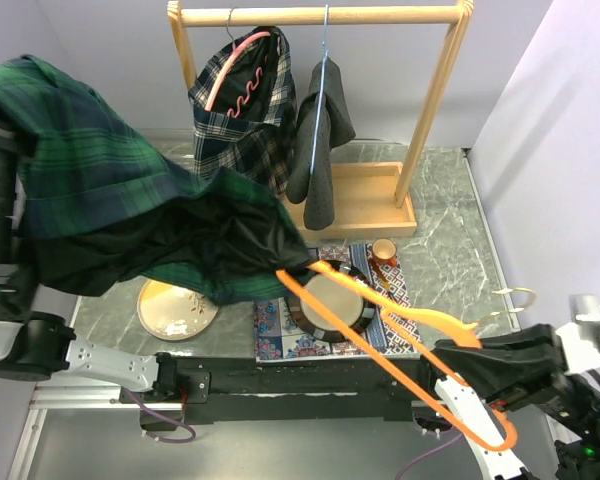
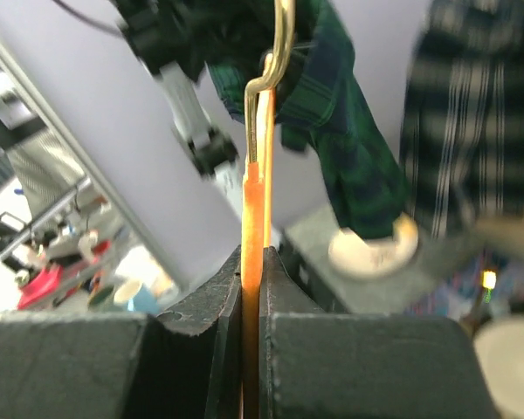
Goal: Remove the skirt from the hanger
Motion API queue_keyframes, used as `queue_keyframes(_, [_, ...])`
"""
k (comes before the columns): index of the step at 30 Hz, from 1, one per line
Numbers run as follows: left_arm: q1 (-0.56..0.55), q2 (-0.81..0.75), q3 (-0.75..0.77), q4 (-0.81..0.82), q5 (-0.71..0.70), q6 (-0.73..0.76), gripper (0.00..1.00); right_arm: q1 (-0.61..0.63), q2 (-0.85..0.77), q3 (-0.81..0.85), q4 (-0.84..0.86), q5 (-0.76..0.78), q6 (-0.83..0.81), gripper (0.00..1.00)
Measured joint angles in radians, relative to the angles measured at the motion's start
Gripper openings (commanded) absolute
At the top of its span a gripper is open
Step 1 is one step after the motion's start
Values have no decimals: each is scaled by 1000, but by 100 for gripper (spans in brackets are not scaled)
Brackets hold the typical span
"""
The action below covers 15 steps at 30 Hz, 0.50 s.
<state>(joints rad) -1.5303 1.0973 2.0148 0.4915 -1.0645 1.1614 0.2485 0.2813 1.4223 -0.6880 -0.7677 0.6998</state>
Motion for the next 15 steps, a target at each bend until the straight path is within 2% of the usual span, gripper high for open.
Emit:
queue_keyframes(3, [0,38,-1,45,-33,87,1,0,10,16,-124,-34,-45,0])
queue_keyframes(9, [0,94,-3,182,-51,298,1,0,10,17,-235,-82,-127,0])
queue_keyframes(15, [0,89,2,291,-23,444,1,0,12,18,-327,32,-184,0])
